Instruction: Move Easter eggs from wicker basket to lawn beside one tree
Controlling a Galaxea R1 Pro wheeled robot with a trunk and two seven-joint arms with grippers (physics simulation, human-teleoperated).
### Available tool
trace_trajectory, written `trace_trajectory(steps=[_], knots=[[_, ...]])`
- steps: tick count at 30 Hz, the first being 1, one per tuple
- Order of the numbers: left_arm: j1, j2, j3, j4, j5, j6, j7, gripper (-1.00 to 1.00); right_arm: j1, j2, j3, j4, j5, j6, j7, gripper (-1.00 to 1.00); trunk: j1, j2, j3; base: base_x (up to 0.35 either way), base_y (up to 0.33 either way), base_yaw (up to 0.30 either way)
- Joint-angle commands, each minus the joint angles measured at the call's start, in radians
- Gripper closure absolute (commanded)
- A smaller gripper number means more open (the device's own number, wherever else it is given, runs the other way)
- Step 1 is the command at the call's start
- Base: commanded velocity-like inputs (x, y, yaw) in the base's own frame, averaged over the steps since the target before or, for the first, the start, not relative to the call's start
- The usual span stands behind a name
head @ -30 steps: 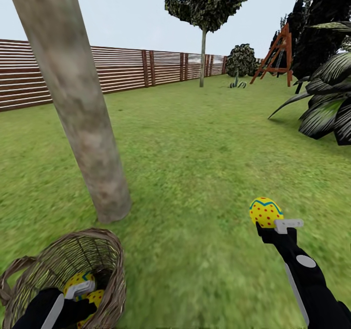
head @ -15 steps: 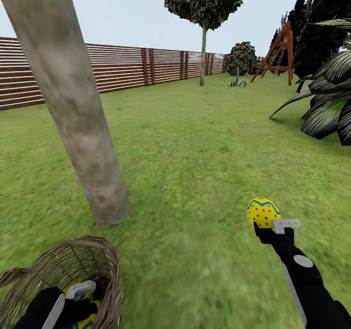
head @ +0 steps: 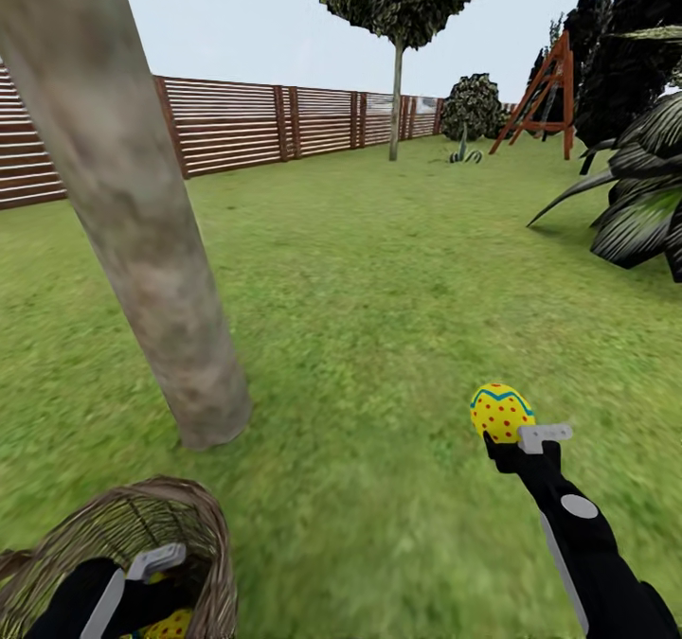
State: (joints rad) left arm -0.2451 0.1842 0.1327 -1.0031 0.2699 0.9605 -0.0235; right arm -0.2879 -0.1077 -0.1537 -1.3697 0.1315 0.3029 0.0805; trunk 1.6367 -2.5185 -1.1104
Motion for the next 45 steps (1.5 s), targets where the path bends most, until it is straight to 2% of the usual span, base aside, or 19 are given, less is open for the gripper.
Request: trace_trajectory(steps=[1,5,15,19,22,45], knots=[[0.0,0.001,0.002,-0.001,0.001,0.005,-0.003,-1.0,0.0,0.0,-0.001,-0.002,0.011,0.005,0.008,1.0,0.0,-0.001,-0.005,0.0,0.0,0.0],[0.0,0.003,0.002,-0.003,0.02,0.006,-0.003,-1.0,0.0,0.0,0.0,-0.002,0.011,0.007,0.008,1.0,0.002,-0.002,-0.02,0.0,0.0,0.0],[0.0,0.006,0.005,-0.007,0.022,0.006,-0.003,-1.0,0.0,0.0,0.0,-0.002,0.01,0.008,0.009,1.0,0.006,-0.004,-0.059,0.0,0.0,0.0],[0.0,0.008,0.043,-0.011,0.02,0.007,-0.002,-1.0,0.0,0.0,0.001,-0.002,0.01,0.008,0.01,1.0,0.008,-0.005,-0.074,0.0,0.0,0.0],[0.0,0.012,0.053,-0.009,0.019,0.009,-0.001,-1.0,0.0,0.0,0.0,-0.002,0.01,0.008,0.01,1.0,0.01,-0.006,-0.086,0.0,0.0,0.0],[0.0,0.009,0.052,-0.012,0.022,0.014,-0.001,-1.0,0.0,0.001,0.002,0.0,0.01,0.008,0.01,1.0,0.02,-0.011,-0.175,0.0,0.0,0.0]])
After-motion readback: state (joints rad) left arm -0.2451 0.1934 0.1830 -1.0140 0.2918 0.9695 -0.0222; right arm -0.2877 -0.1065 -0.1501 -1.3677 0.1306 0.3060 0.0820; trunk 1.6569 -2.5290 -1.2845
